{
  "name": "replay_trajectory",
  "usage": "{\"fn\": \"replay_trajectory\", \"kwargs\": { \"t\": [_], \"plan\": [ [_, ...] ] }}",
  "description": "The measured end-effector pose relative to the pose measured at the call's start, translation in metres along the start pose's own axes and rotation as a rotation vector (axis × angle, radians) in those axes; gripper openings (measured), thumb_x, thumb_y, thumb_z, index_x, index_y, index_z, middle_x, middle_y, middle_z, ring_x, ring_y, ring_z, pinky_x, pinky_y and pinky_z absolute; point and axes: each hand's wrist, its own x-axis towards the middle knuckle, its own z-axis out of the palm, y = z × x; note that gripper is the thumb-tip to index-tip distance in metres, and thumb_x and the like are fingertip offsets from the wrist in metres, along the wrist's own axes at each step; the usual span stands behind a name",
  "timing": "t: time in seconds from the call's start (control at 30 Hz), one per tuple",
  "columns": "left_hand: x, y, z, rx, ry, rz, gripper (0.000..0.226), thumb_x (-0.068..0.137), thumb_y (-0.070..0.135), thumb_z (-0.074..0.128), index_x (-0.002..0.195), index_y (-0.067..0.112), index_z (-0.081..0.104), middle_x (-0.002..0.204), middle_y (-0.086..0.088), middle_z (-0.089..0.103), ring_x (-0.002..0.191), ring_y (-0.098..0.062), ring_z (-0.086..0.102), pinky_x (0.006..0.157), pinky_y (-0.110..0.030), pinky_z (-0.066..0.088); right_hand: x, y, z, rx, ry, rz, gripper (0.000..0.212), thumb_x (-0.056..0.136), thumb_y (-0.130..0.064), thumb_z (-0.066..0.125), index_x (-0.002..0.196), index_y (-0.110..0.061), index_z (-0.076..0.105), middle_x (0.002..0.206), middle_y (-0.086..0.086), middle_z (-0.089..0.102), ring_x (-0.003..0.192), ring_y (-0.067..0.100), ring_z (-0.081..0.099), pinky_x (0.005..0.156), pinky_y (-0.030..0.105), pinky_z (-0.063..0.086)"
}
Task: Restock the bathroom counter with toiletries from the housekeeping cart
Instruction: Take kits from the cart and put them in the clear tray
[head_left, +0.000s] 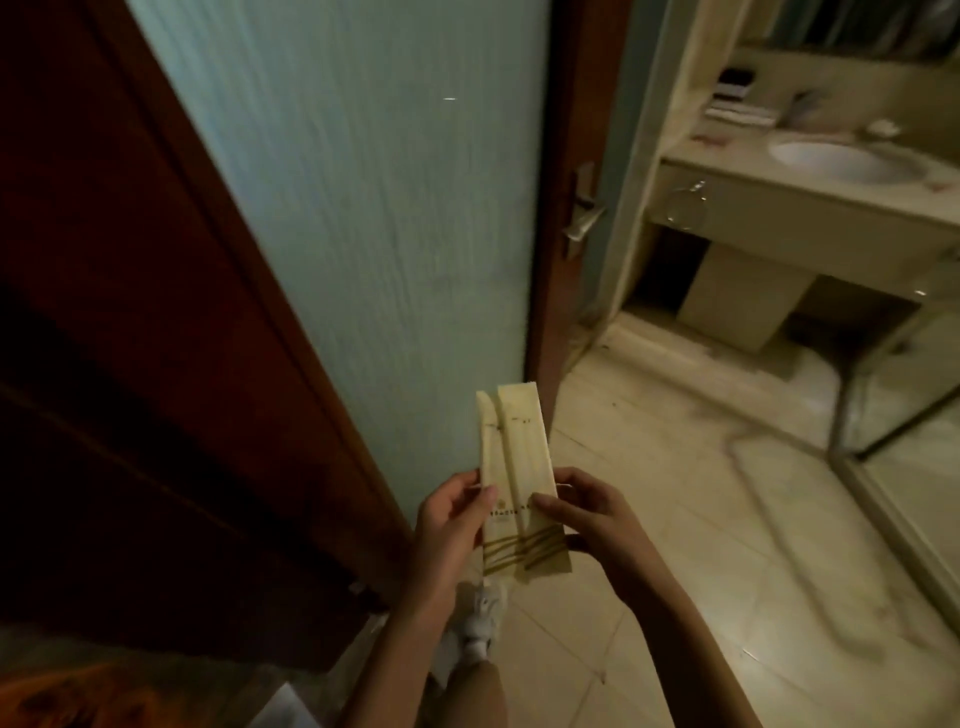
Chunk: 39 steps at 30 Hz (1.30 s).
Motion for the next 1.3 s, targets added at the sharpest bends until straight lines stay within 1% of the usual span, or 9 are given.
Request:
{"fn": "replay_trajectory", "kwargs": {
  "t": [0.17,0.27,0.33,0.47,0.63,0.73,0.87,1.03,1.3],
  "plan": [
    [0.044,0.005,0.043,0.057,-0.141,-0.004,0.019,0.091,0.003,0.058,0.109,0.008,0.064,0.099,-0.013,0.072,0.093,-0.027,0.069,0.085,-0.043,0.057,0.021,-0.002,-0.037,0.05,0.126,-0.012,0.022,0.089,-0.01,0.063,0.111,-0.008,0.063,0.098,0.009,0.074,0.091,0.023,0.071,0.074,0.037,0.059],
    [0.08,0.007,0.071,0.086,-0.225,-0.003,0.023,0.09,0.001,0.058,0.113,0.004,0.062,0.101,-0.014,0.072,0.092,-0.027,0.07,0.08,-0.039,0.058,0.041,-0.009,-0.062,0.056,0.205,-0.013,0.021,0.089,-0.01,0.063,0.11,-0.01,0.064,0.097,0.009,0.074,0.089,0.022,0.071,0.072,0.036,0.059],
    [0.105,0.013,0.093,0.093,-0.263,-0.018,0.023,0.09,-0.001,0.058,0.112,0.006,0.061,0.1,-0.012,0.072,0.088,-0.024,0.07,0.076,-0.034,0.059,0.059,-0.019,-0.08,0.056,0.256,-0.013,0.02,0.09,-0.009,0.063,0.109,-0.01,0.064,0.098,0.011,0.073,0.088,0.022,0.071,0.07,0.034,0.059],
    [0.165,0.034,0.139,0.147,-0.339,0.014,0.028,0.088,0.004,0.063,0.115,0.01,0.061,0.101,-0.008,0.073,0.091,-0.023,0.071,0.079,-0.039,0.059,0.113,-0.048,-0.121,0.013,0.313,-0.033,0.02,0.09,-0.01,0.063,0.109,-0.011,0.064,0.098,0.011,0.073,0.086,0.02,0.072,0.067,0.03,0.058],
    [0.246,0.077,0.185,0.204,-0.4,0.063,0.025,0.087,0.006,0.066,0.111,0.011,0.062,0.095,-0.004,0.074,0.083,-0.017,0.072,0.068,-0.028,0.058,0.189,-0.093,-0.161,-0.002,0.326,-0.044,0.022,0.091,-0.012,0.062,0.112,-0.013,0.063,0.1,0.007,0.073,0.089,0.018,0.071,0.072,0.032,0.059],
    [0.288,0.1,0.218,0.246,-0.487,0.059,0.026,0.087,0.009,0.067,0.112,0.014,0.061,0.097,-0.004,0.074,0.087,-0.017,0.072,0.073,-0.032,0.059,0.22,-0.123,-0.192,-0.064,0.346,-0.064,0.023,0.09,-0.013,0.062,0.113,-0.013,0.062,0.101,0.006,0.071,0.087,0.015,0.071,0.07,0.028,0.058],
    [0.324,0.115,0.277,0.278,-0.638,0.062,0.023,0.087,0.007,0.066,0.109,0.014,0.062,0.091,0.0,0.075,0.086,-0.015,0.072,0.071,-0.029,0.057,0.237,-0.144,-0.235,-0.044,0.471,-0.085,0.02,0.09,-0.011,0.062,0.11,-0.015,0.063,0.1,0.007,0.07,0.083,0.014,0.071,0.066,0.025,0.056],
    [0.341,0.117,0.335,0.318,-0.781,0.046,0.025,0.087,0.01,0.066,0.111,0.013,0.061,0.093,0.001,0.075,0.087,-0.013,0.072,0.073,-0.027,0.057,0.238,-0.147,-0.28,-0.005,0.618,-0.082,0.024,0.09,-0.012,0.063,0.115,-0.013,0.062,0.101,0.011,0.07,0.086,0.018,0.071,0.07,0.03,0.059],
    [0.392,0.117,0.398,0.337,-0.769,0.025,0.028,0.087,0.012,0.066,0.115,0.014,0.06,0.099,-0.001,0.073,0.091,-0.015,0.071,0.076,-0.031,0.058,0.285,-0.158,-0.337,0.016,0.649,-0.081,0.024,0.091,-0.012,0.062,0.114,-0.016,0.062,0.099,0.004,0.07,0.083,0.012,0.071,0.066,0.022,0.055]
  ]
}}
